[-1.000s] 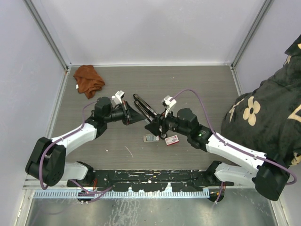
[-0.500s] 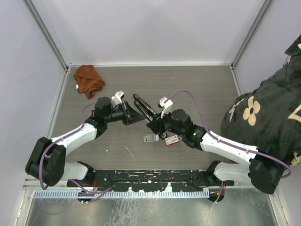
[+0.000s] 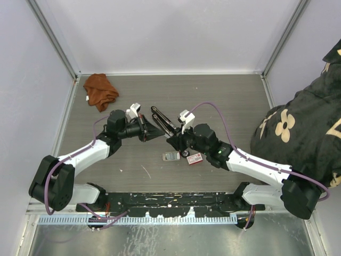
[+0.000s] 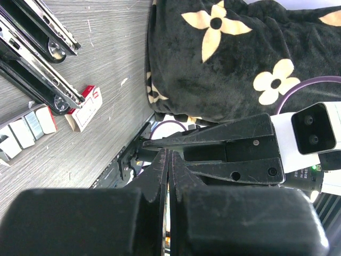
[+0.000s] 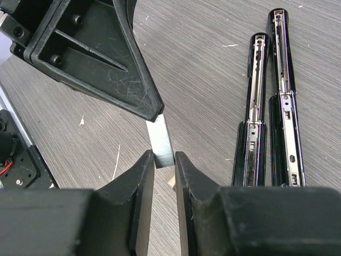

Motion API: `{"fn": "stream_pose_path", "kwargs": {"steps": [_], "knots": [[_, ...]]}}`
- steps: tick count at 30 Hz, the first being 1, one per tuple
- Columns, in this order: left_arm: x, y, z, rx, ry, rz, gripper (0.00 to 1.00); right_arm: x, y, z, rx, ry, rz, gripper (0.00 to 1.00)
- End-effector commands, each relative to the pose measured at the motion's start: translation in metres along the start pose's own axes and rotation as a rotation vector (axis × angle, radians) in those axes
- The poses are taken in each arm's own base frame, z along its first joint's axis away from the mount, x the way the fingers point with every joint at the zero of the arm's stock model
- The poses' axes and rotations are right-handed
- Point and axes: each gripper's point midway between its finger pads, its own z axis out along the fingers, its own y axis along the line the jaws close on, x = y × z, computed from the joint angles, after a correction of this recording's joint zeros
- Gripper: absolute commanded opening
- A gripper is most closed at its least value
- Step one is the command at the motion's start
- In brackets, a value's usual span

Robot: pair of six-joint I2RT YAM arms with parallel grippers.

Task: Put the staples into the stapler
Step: Pick up the stapler.

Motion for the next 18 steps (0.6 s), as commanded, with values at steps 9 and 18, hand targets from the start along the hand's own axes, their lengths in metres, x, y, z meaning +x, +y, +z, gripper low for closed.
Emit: {"fn": "stream_pose_path", "kwargs": {"steps": [9,18], "knots": [[-0.002,-0.023,-0.005,0.062,-0.008,0.051,0.00,-0.037,0.013,-0.010,-0.041,-0.102,-0.059,0.18],[-0.004,-0.023,-0.005,0.054,-0.013,0.083,0.38,-0.026,0.002,-0.017,0.021,-0.051,-0.048,0.17]]}}
